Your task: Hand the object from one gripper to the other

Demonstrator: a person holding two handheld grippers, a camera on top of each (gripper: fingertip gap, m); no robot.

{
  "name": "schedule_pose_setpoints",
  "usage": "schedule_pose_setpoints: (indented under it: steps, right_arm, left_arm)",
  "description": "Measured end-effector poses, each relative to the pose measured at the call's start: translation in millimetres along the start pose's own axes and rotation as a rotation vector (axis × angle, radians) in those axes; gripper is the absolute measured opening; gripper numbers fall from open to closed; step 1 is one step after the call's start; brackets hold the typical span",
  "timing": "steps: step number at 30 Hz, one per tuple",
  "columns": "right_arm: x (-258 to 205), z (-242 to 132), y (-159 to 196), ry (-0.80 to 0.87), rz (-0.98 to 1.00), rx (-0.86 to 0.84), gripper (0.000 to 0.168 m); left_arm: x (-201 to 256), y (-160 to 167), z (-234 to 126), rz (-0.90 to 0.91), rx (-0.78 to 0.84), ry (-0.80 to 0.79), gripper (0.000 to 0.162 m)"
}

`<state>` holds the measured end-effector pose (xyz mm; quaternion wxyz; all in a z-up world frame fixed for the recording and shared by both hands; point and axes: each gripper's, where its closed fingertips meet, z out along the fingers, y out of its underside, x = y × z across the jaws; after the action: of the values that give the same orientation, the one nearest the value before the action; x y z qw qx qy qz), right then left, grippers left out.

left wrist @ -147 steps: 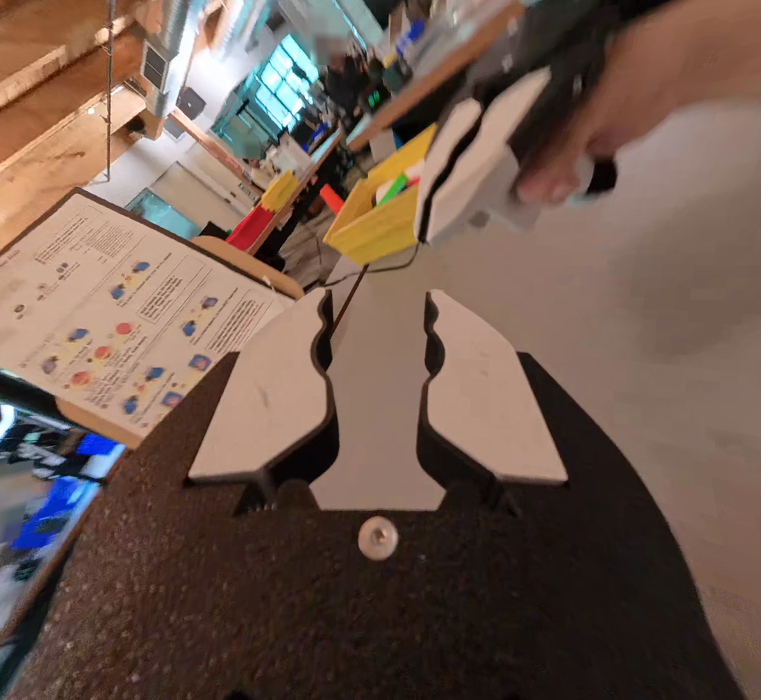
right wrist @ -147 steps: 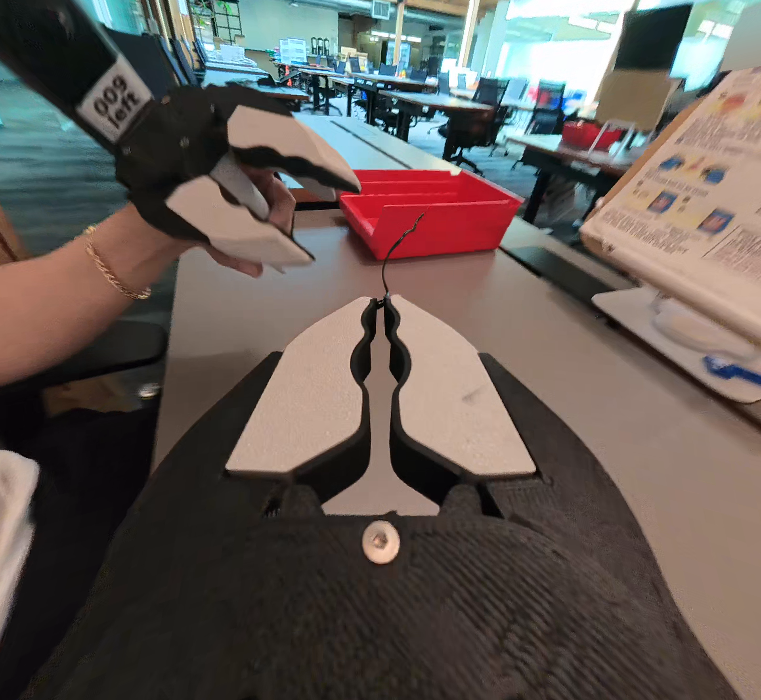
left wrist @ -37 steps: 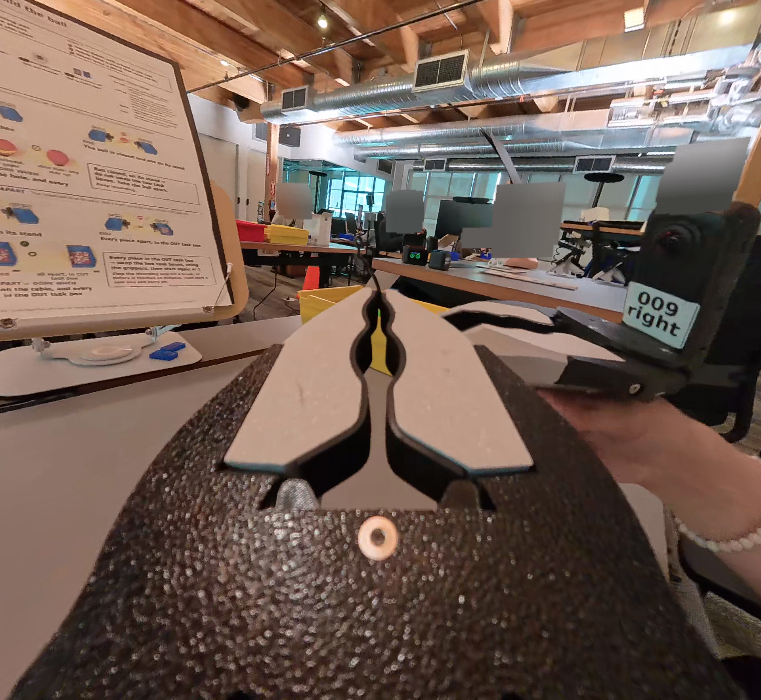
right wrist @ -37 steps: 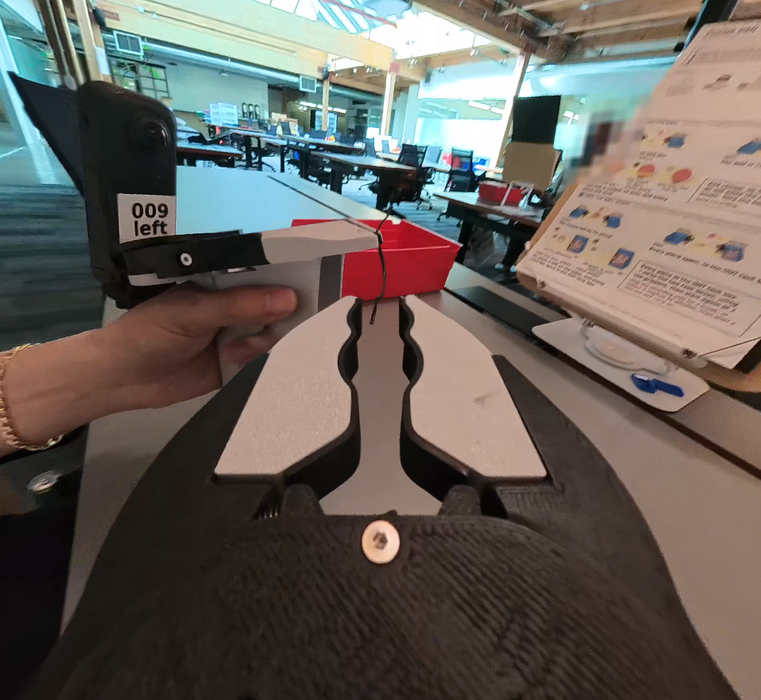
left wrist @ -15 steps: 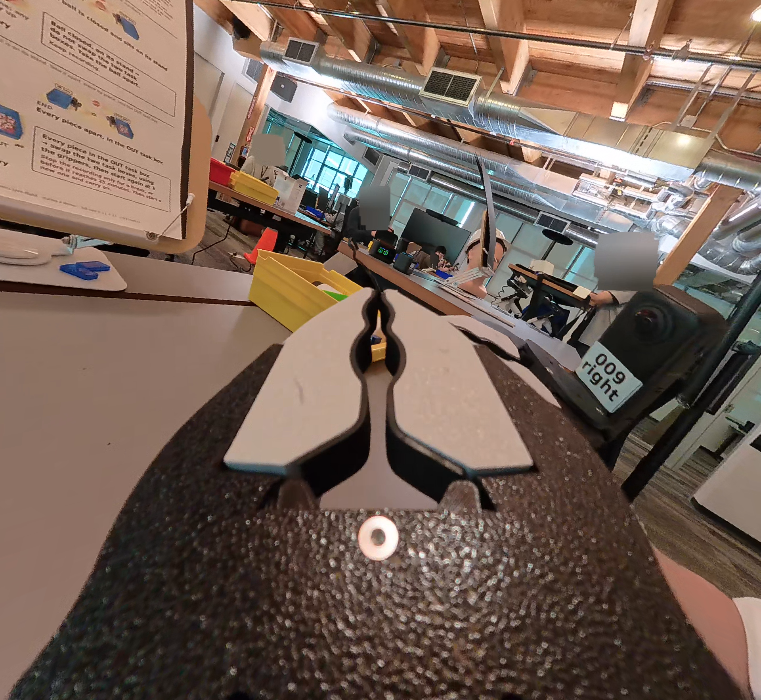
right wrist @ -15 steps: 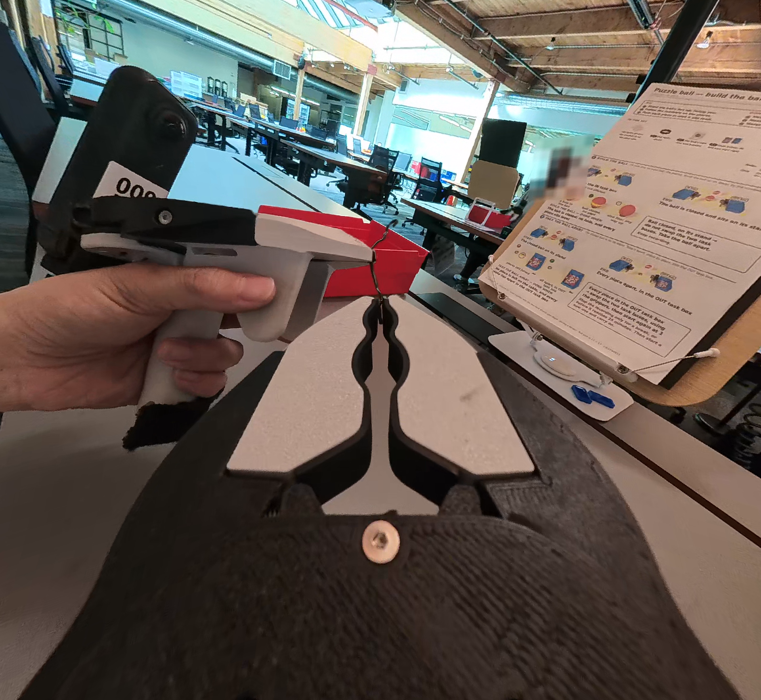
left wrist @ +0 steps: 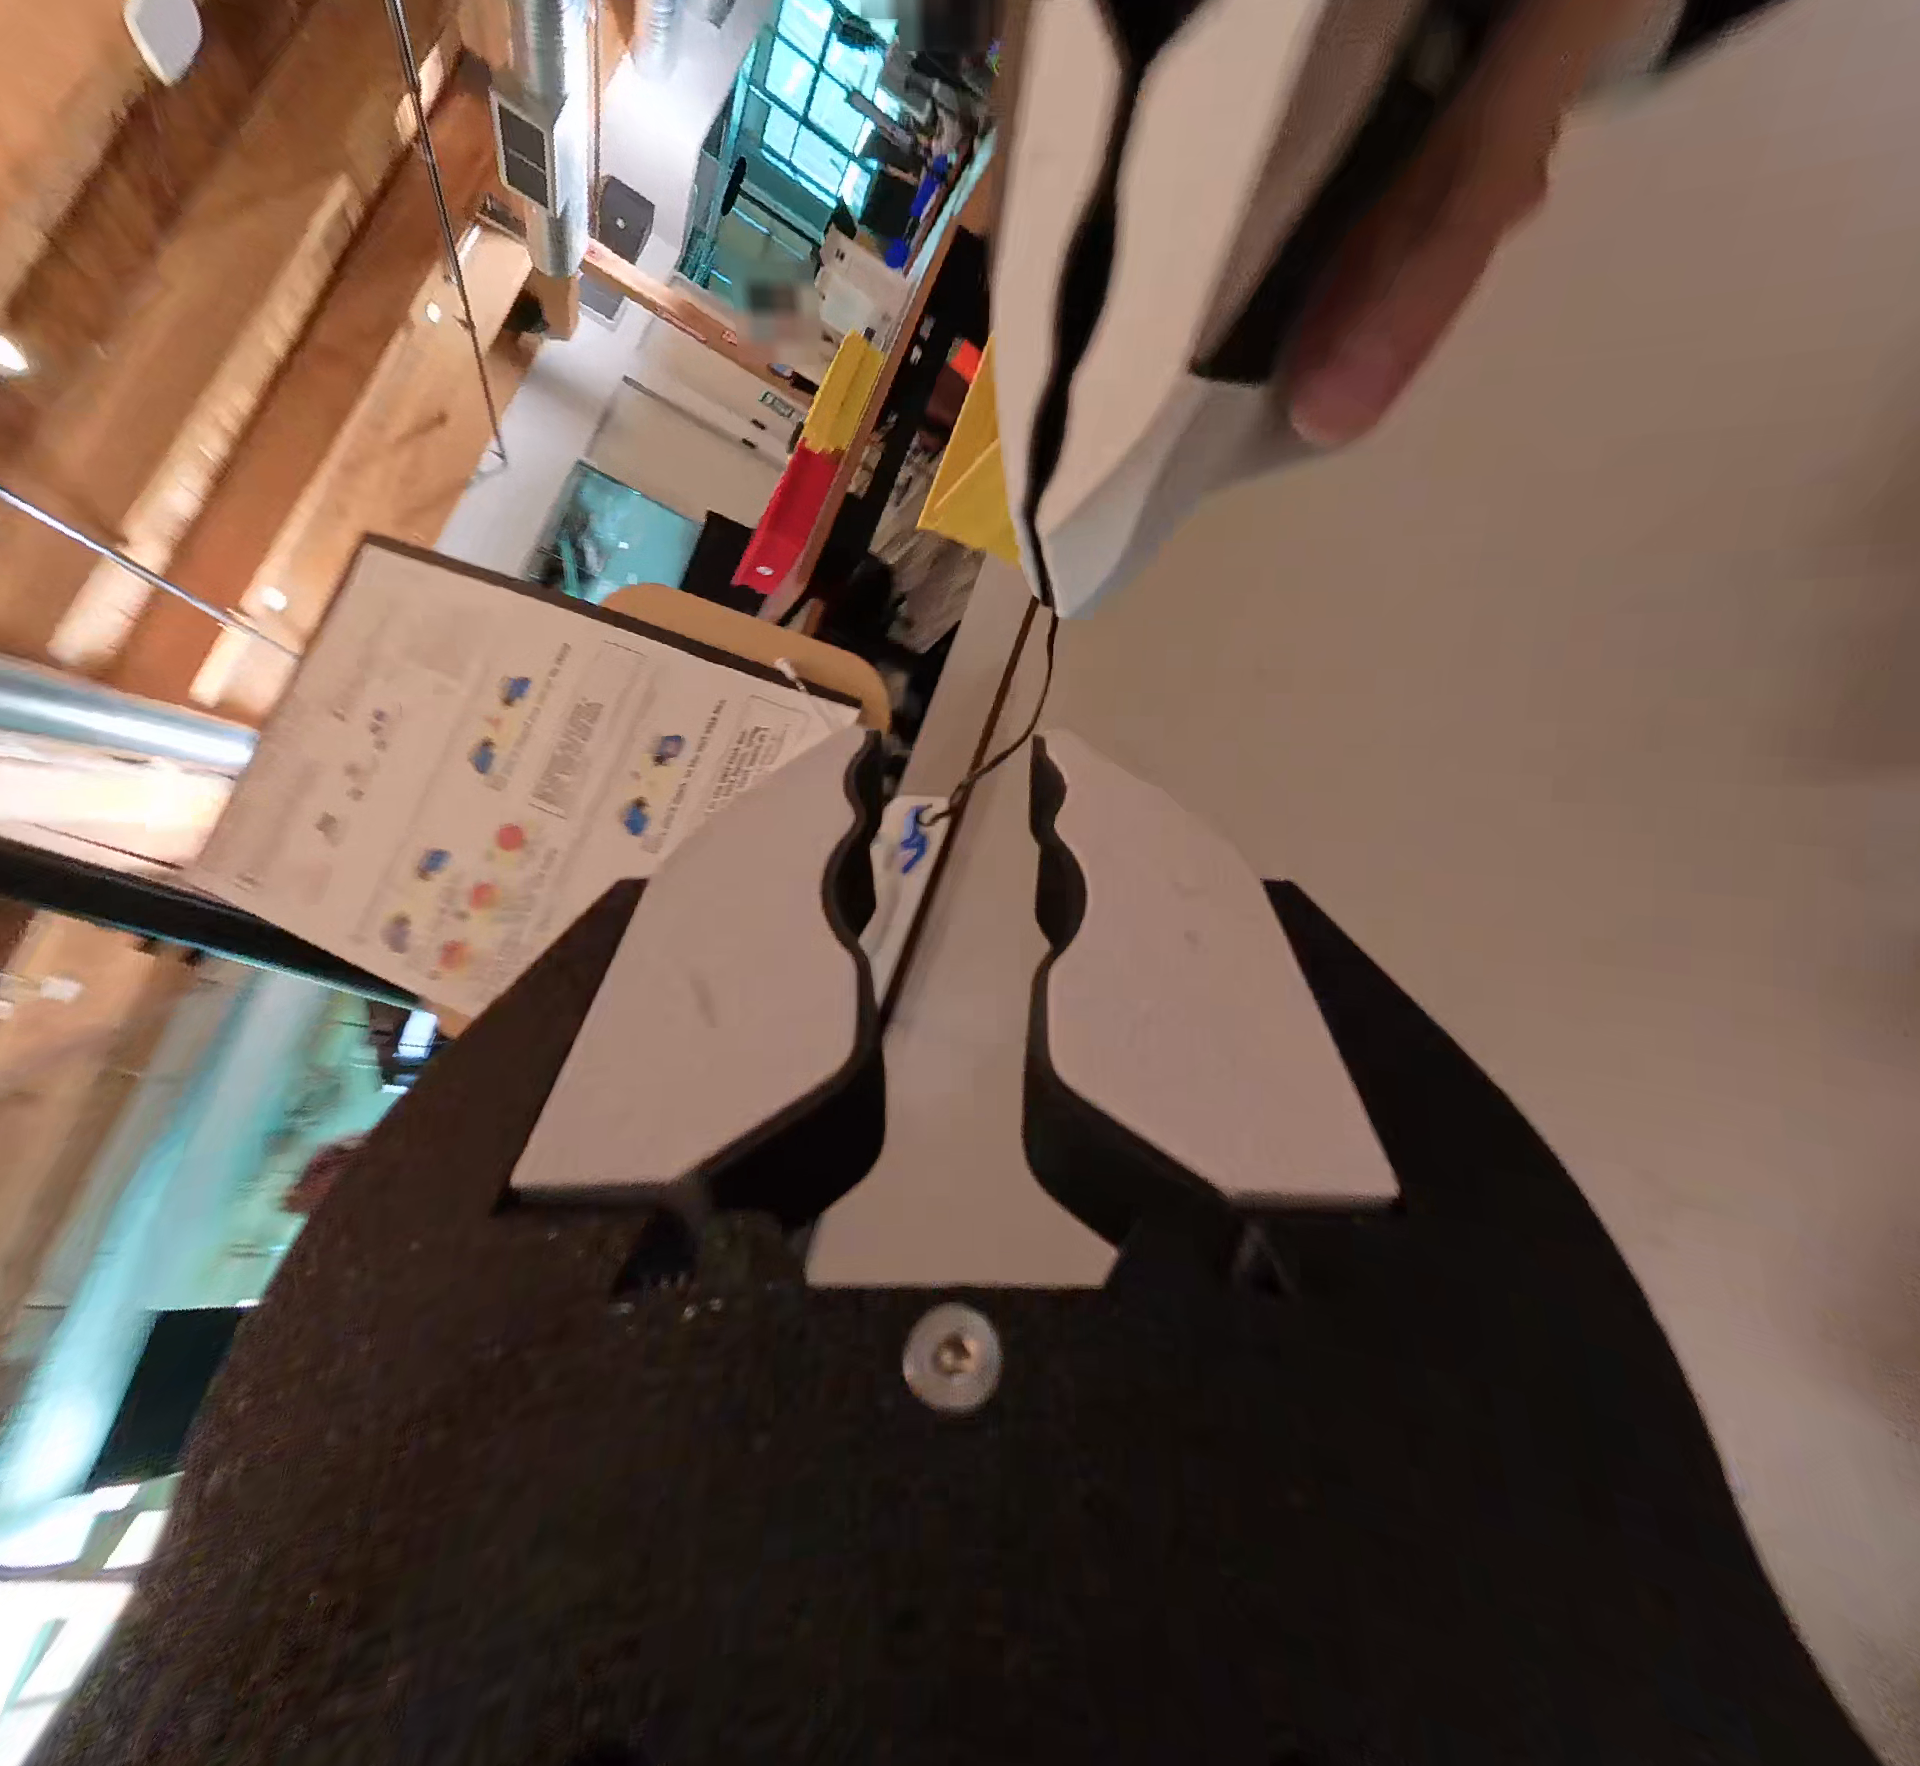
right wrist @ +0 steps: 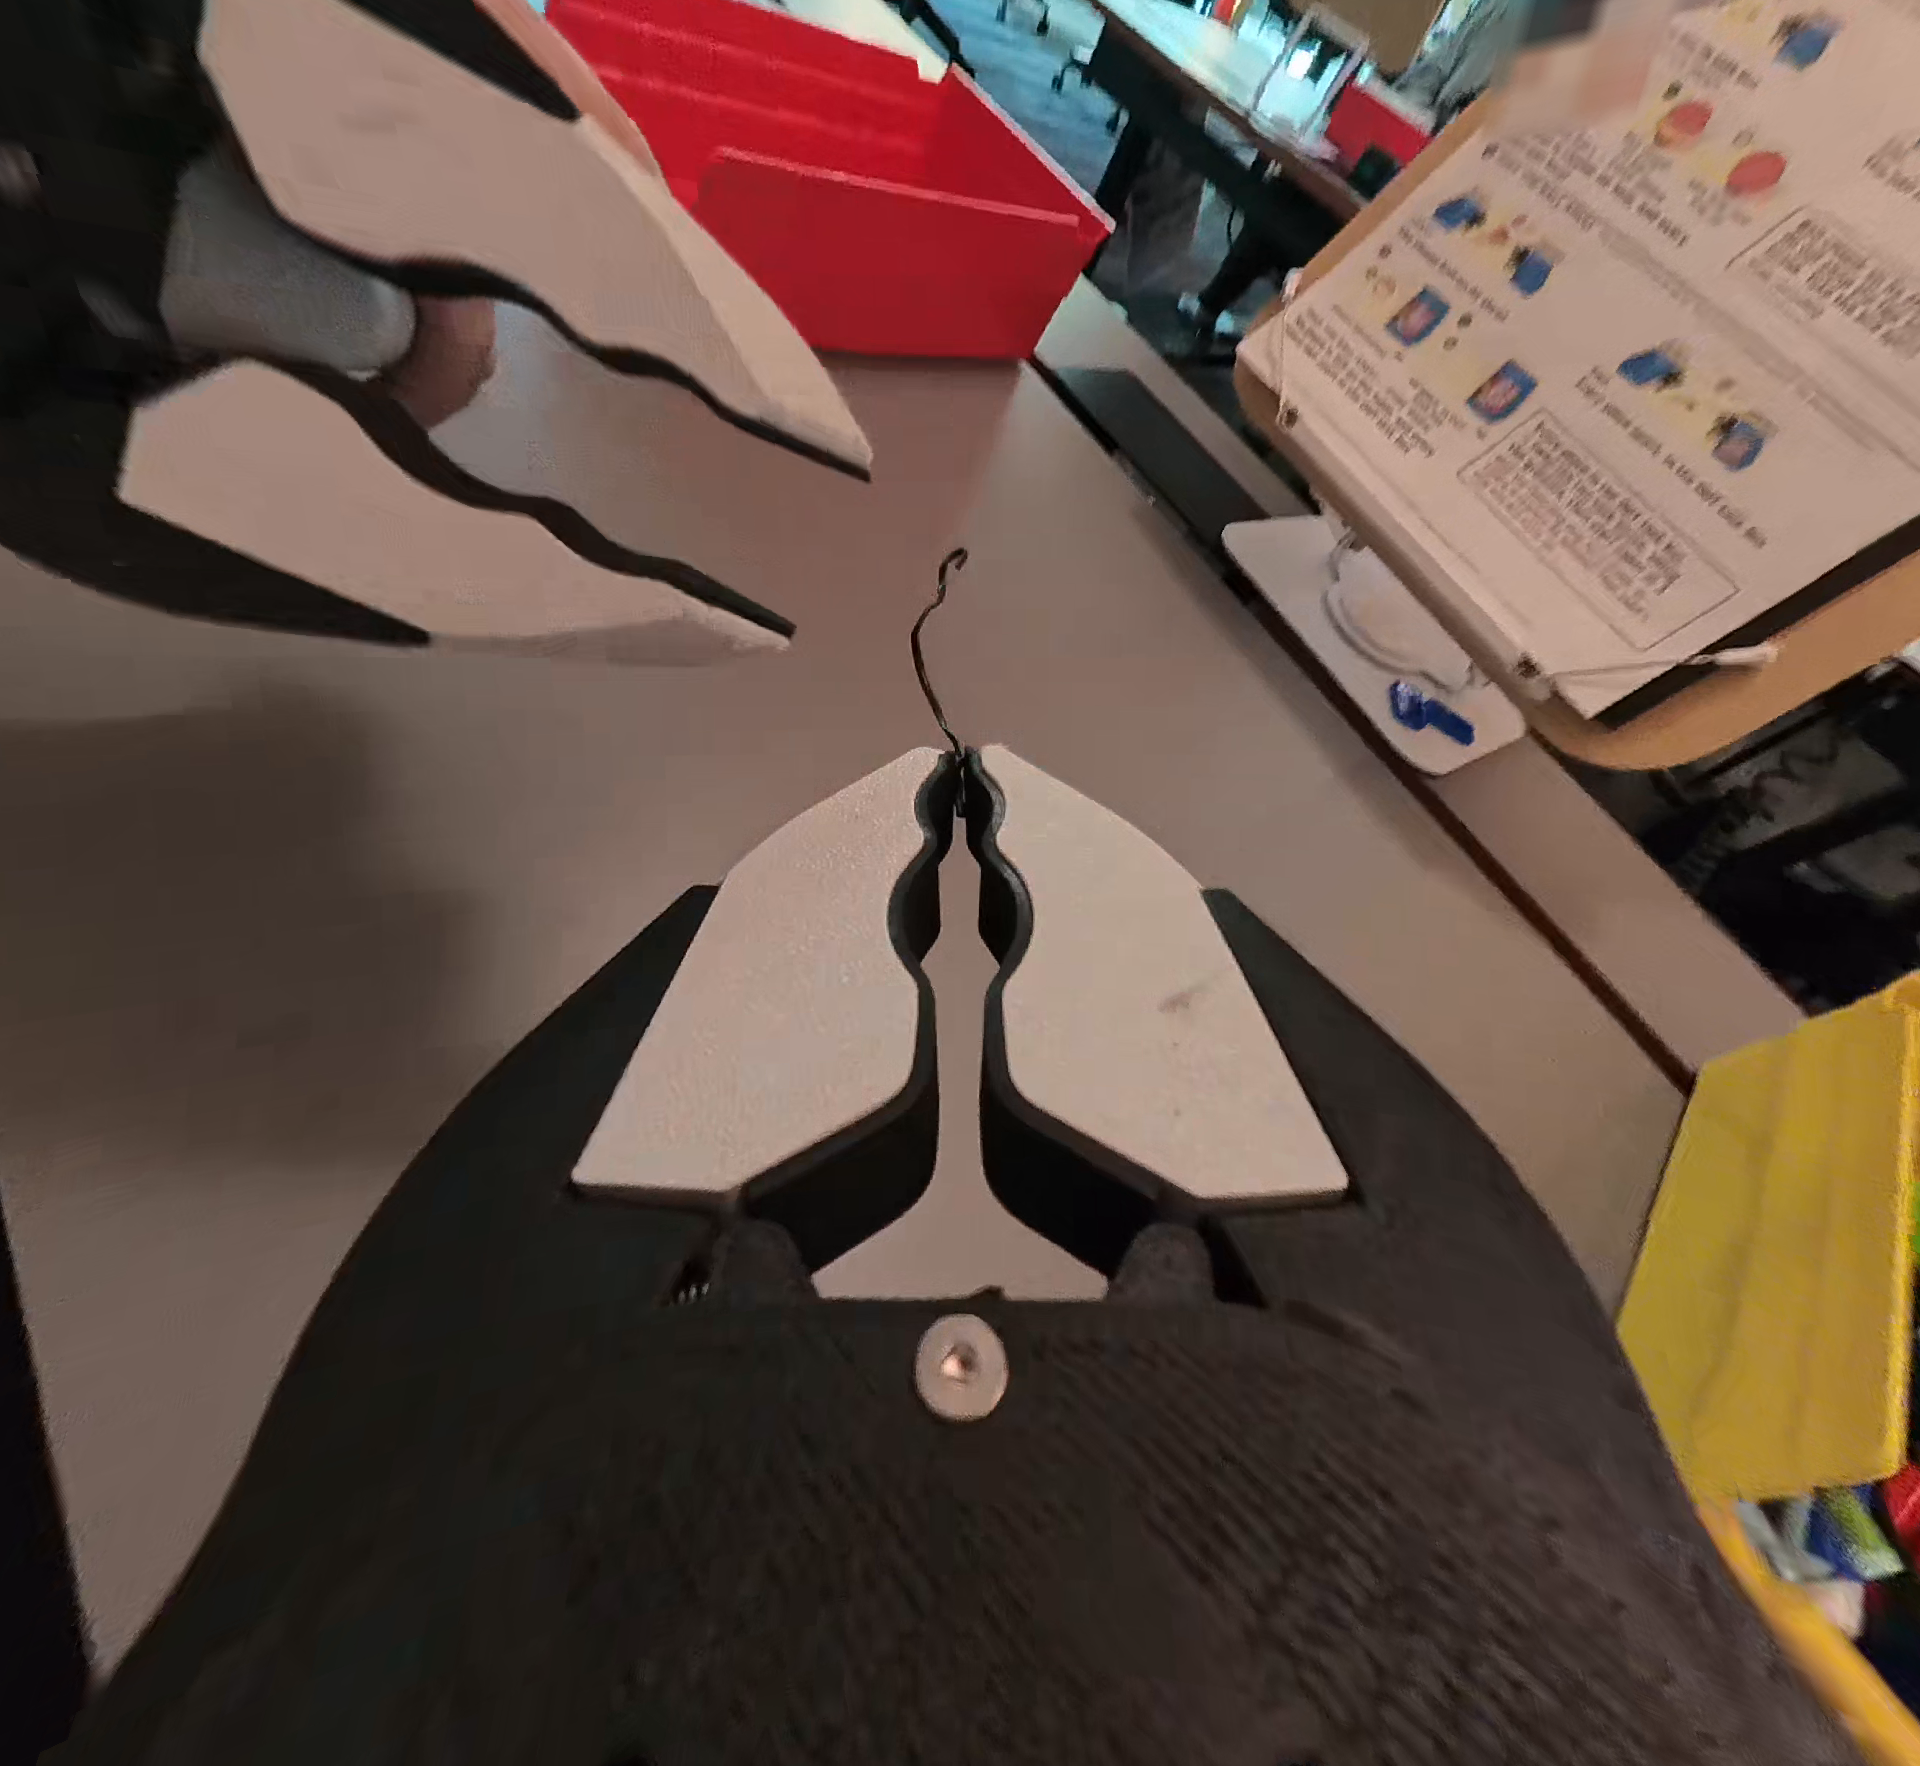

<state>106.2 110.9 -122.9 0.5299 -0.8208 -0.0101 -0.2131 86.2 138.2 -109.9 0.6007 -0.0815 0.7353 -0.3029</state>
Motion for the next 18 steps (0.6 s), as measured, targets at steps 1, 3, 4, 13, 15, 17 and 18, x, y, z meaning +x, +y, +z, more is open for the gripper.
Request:
schedule_pose_setpoints:
  steps: [1,3,4,13,15,17,18]
  right_arm:
    - [-3,1,3,-0.018,0.030,-0.019,0.001]
    - [-6,3,3,-0.043,0.090,-0.010,0.001]
    - [-8,4,4,-0.067,0.121,-0.009,0.001]
    - [-19,7,2,-0.128,0.169,0.001,0.001]
    - [-20,8,1,-0.126,0.173,0.008,0.001]
    - [-19,7,0,-0.124,0.166,0.015,0.001]
    - [-18,6,-2,-0.124,0.168,0.031,0.003]
  left_arm:
    - [5,3,2,0.083,-0.023,-0.005,0.024]
    - [15,6,7,0.193,-0.053,-0.001,0.021]
    - [21,8,10,0.227,-0.065,0.006,0.022]
    - [24,12,20,0.319,-0.103,-0.097,0.001]
    - [22,12,19,0.294,-0.104,-0.102,0.000]
    - [21,11,19,0.240,-0.090,-0.099,0.000]
    - [18,11,19,0.188,-0.078,-0.108,0.000]
